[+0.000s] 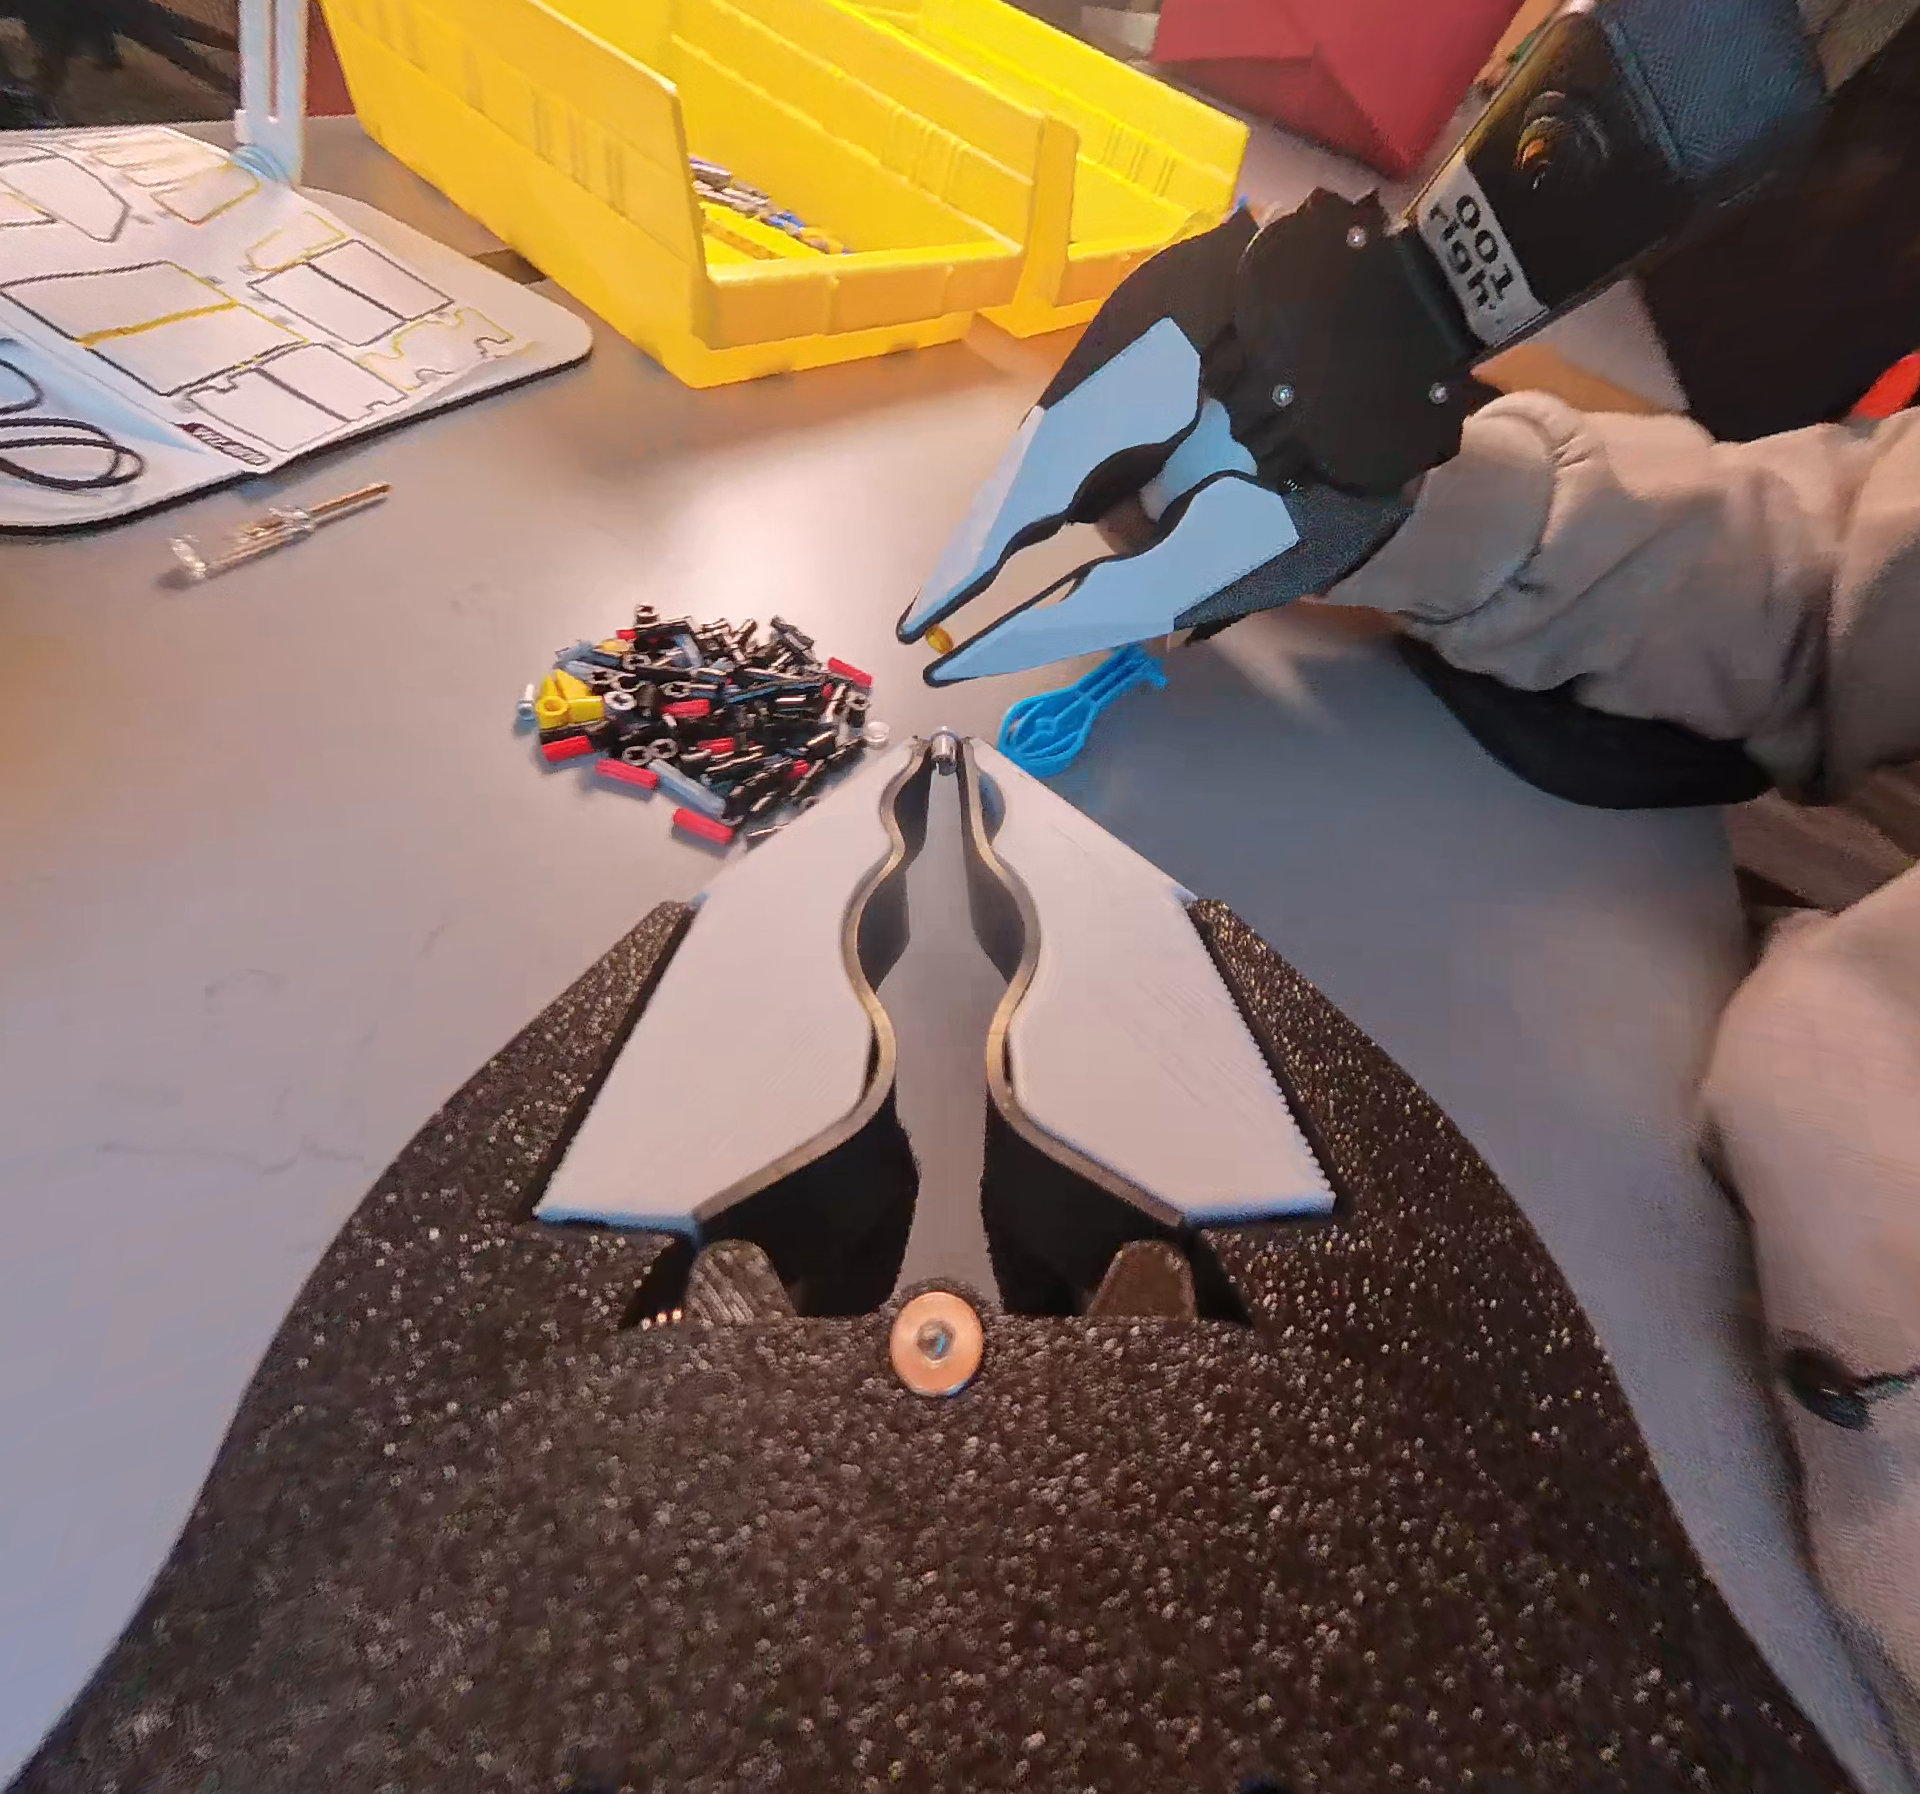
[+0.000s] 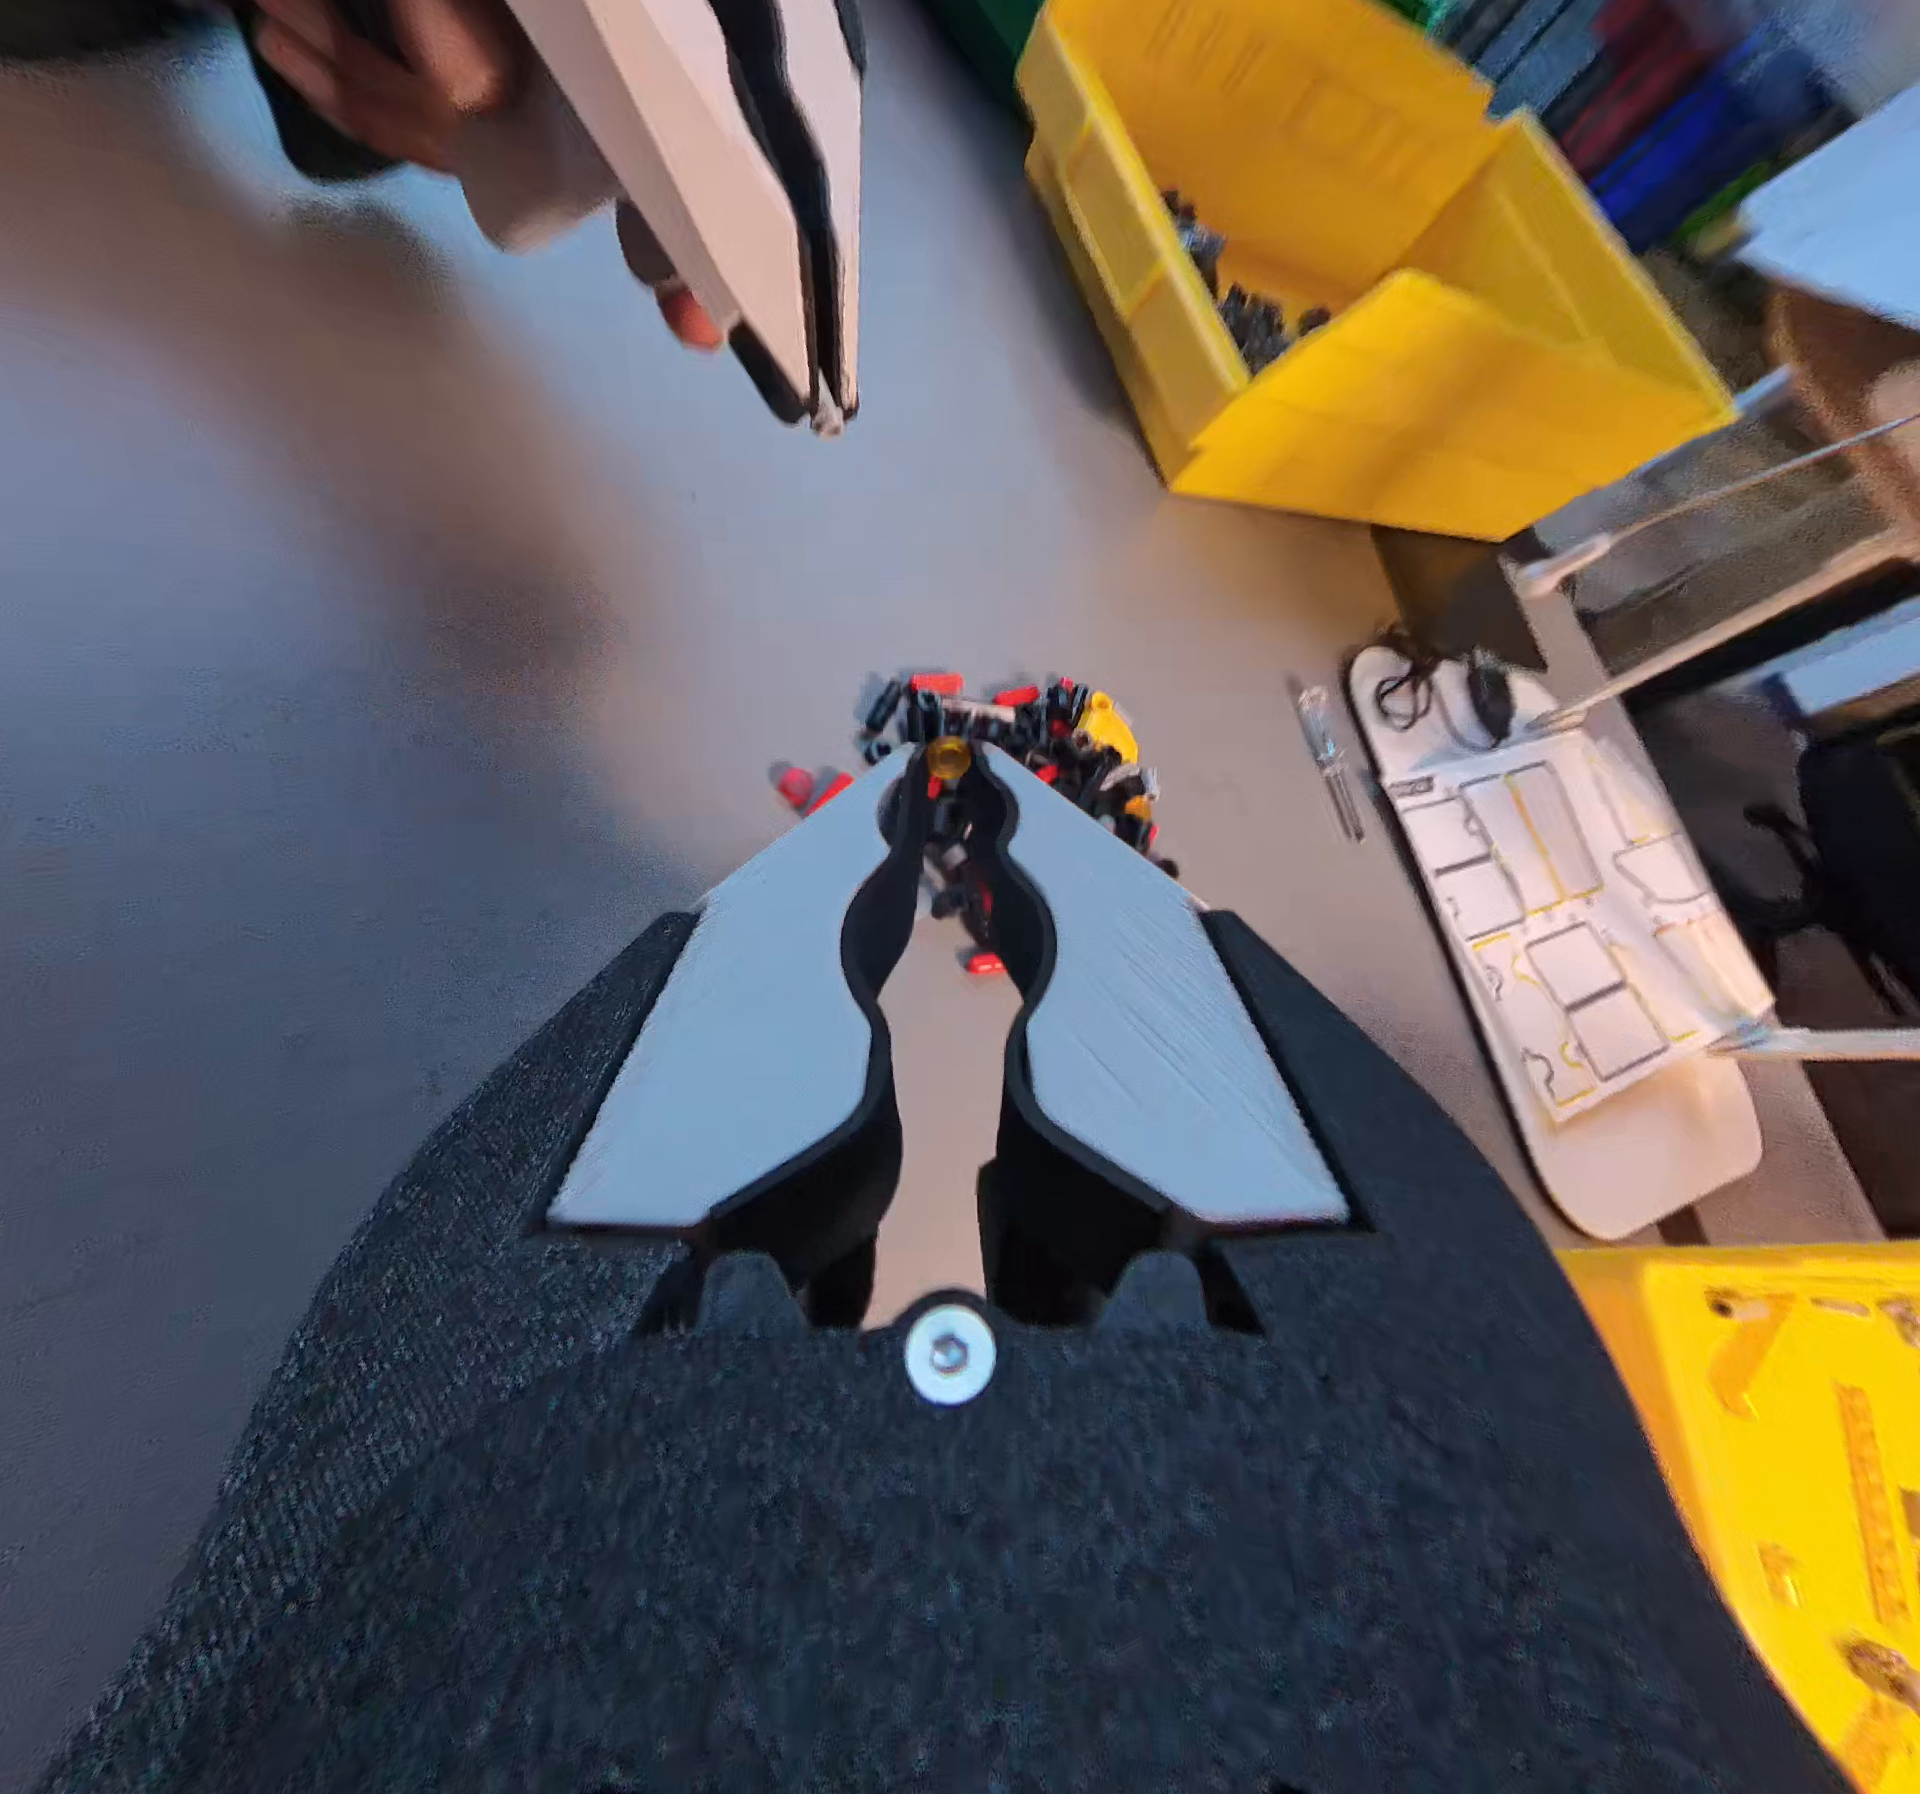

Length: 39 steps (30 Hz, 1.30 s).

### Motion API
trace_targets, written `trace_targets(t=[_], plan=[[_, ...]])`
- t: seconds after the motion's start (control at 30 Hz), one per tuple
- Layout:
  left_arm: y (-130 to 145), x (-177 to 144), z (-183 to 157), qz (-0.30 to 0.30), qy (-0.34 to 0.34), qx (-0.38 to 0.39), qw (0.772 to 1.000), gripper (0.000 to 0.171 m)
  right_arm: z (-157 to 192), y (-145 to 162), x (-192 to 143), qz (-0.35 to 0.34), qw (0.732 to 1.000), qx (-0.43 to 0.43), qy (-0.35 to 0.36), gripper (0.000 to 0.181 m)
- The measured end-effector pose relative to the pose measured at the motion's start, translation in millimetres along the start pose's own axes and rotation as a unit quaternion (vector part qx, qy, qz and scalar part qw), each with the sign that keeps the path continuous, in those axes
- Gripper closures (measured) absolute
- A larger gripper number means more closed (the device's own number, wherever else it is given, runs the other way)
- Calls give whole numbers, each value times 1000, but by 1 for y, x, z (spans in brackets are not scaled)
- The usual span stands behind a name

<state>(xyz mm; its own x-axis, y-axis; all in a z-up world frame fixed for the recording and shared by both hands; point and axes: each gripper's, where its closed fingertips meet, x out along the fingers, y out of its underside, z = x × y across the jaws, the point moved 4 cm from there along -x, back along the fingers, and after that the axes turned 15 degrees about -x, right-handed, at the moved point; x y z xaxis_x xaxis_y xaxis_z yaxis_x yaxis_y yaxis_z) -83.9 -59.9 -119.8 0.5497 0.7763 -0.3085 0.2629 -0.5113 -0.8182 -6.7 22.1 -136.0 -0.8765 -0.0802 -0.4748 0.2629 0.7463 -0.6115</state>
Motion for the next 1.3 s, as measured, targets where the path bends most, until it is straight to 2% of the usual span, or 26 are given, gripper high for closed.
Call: trace_targets(t=[0.07, 0.2, 0.37, 0.53, 0.63, 0.83, 0.97, 1.1, 1.23, 1.3], plan=[[2, 4, 7, 13, -32, 24, 999, 168, 1, 13, 15, 45, 999, -6, -2, 175], [8, 11, 16, 39, -78, 57, 995, 167, 4, 22, 25, 77, 997, -14, -8, 167], [7, 21, 26, 61, -119, 98, 986, 168, -4, 23, 19, 74, 997, 9, 8, 160], [2, 32, 50, 90, -177, 166, 966, 167, -19, 16, -14, 63, 996, 52, 44, 149], [-3, 41, 62, 104, -190, 191, 957, 167, -14, 17, -38, 61, 992, 111, 31, 132], [-4, 52, 74, 130, -193, 176, 957, 161, 10, 16, -69, 31, 982, 184, 19, 127], [-11, 46, 73, 113, -197, 165, 960, 157, 18, 19, -75, 21, 981, 189, 28, 125], [-14, 30, 70, 85, -194, 122, 970, 154, 16, 26, -74, 27, 980, 196, 30, 114], [-13, 12, 45, 24, -155, 107, 982, 138, 23, 34, -71, 47, 980, 191, 14, 114], [-15, 4, 28, -13, -136, 114, 984, 132, 31, 39, -69, 66, 980, 186, -11, 121]])
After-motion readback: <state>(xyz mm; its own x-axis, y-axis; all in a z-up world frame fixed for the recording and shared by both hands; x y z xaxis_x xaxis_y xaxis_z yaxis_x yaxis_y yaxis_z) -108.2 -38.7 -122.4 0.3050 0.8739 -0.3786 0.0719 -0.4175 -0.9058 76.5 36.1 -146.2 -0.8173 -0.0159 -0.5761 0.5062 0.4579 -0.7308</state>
